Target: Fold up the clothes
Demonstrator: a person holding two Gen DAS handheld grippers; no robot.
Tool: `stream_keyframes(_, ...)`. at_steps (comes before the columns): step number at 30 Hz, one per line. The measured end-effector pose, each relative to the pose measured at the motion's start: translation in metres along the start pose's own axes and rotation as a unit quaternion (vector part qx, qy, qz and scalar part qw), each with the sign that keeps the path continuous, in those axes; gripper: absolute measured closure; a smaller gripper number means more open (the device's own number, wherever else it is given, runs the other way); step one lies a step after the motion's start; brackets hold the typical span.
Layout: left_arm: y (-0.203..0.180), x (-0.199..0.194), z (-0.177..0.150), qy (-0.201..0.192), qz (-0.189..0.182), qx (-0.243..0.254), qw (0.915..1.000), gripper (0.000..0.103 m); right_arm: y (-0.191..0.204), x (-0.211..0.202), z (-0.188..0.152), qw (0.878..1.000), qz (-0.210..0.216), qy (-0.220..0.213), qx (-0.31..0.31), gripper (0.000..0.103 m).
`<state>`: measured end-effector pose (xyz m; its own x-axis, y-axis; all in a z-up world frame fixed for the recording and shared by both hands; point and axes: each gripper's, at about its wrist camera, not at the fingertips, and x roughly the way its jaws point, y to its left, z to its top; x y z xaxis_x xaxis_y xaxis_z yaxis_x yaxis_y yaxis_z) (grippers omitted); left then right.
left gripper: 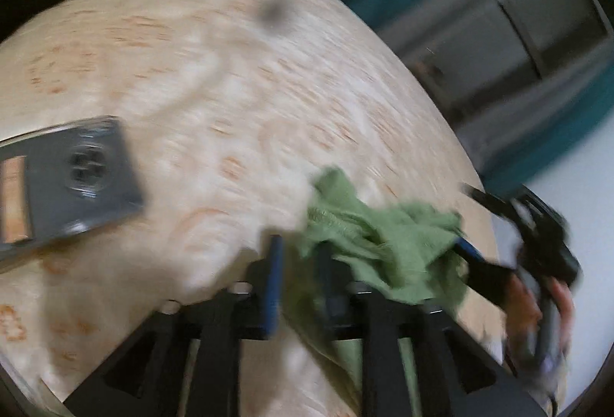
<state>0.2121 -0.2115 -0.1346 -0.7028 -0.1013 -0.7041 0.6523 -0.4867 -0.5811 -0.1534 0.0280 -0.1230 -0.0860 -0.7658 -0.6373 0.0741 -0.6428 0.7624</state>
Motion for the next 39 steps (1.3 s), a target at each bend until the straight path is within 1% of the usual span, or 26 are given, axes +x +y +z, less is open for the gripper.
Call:
stream_keyframes(2,0.012,-0.009,0.006,-0.038,0.038,-0.028,0.9981,0.059,0.006,-0.023,0.001,1.000,0.003,-0.019,-0.021,0.043)
stream_keyframes(3,0.010,-0.013,0.006,-0.047,0.040,-0.019,0.9979,0.059,0.007,-0.035,0.000,0.999,0.001,-0.029,-0.031,0.040)
stream_keyframes(5,0.001,-0.020,0.004,-0.058,0.032,0.014,0.9977,0.059,0.006,-0.057,-0.001,0.998,-0.012,-0.046,-0.052,0.035)
stream_keyframes(7,-0.009,-0.026,0.001,-0.068,0.024,0.047,0.9963,0.059,0.003,-0.076,-0.004,0.996,-0.029,-0.062,-0.064,0.035)
stream_keyframes(8,-0.019,-0.028,-0.004,-0.071,0.021,0.075,0.9944,0.059,-0.001,-0.081,-0.006,0.995,-0.037,-0.067,-0.071,0.032)
stream_keyframes(9,-0.031,-0.030,-0.011,-0.073,0.018,0.108,0.9913,0.059,-0.003,-0.083,-0.004,0.994,-0.041,-0.067,-0.077,0.032)
stream_keyframes(11,-0.053,-0.027,-0.025,-0.064,0.008,0.169,0.9836,0.058,-0.003,-0.076,-0.003,0.995,-0.036,-0.055,-0.080,0.032)
stream_keyframes(12,-0.058,-0.027,-0.031,-0.061,0.005,0.188,0.9803,0.058,-0.005,-0.076,-0.004,0.996,-0.031,-0.048,-0.076,0.032)
stream_keyframes(14,-0.066,-0.024,-0.038,-0.057,0.012,0.223,0.9732,0.058,-0.008,-0.073,-0.004,0.997,-0.016,-0.036,-0.060,0.032)
stream_keyframes(15,-0.068,-0.023,-0.038,-0.051,0.013,0.228,0.9722,0.058,-0.008,-0.068,-0.004,0.998,-0.014,-0.026,-0.053,0.032)
stream_keyframes(17,-0.067,-0.018,-0.033,-0.027,0.003,0.225,0.9739,0.058,-0.008,-0.054,-0.006,0.998,-0.025,0.003,-0.061,0.032)
stream_keyframes(19,-0.068,-0.011,-0.032,-0.006,0.005,0.222,0.9750,0.058,-0.008,-0.037,-0.012,0.996,-0.039,0.033,-0.068,0.032)
stream_keyframes(22,-0.067,-0.004,-0.035,0.004,0.020,0.230,0.9729,0.058,-0.014,-0.008,-0.015,0.996,-0.036,0.067,-0.052,0.033)
stream_keyframes(24,-0.065,0.001,-0.036,0.010,0.029,0.232,0.9722,0.058,-0.015,0.006,-0.011,0.996,-0.032,0.065,-0.042,0.038)
stream_keyframes(27,-0.061,0.006,-0.034,0.018,0.038,0.223,0.9738,0.058,-0.008,0.018,-0.003,0.997,-0.024,0.053,-0.047,0.038)
stream_keyframes(31,-0.059,0.015,-0.035,0.028,0.048,0.220,0.9739,0.058,0.016,0.027,0.010,0.997,-0.012,0.036,-0.074,0.038)
stream_keyframes(33,-0.058,0.018,-0.036,0.030,0.054,0.222,0.9731,0.058,0.025,0.029,0.016,0.997,0.008,0.019,-0.073,0.038)
stream_keyframes(36,-0.055,0.019,-0.036,0.032,0.054,0.216,0.9743,0.058,0.023,0.032,0.027,0.997,0.063,0.000,-0.035,0.038)
stream_keyframes(37,-0.053,0.018,-0.034,0.033,0.050,0.210,0.9759,0.058,0.020,0.030,0.029,0.996,0.087,0.002,-0.019,0.038)
stream_keyframes(38,-0.051,0.016,-0.032,0.033,0.044,0.202,0.9778,0.058,0.019,0.027,0.028,0.995,0.098,0.006,-0.011,0.038)
stream_keyframes(39,-0.049,0.015,-0.031,0.035,0.037,0.195,0.9796,0.058,0.018,0.022,0.025,0.995,0.095,0.013,-0.012,0.038)
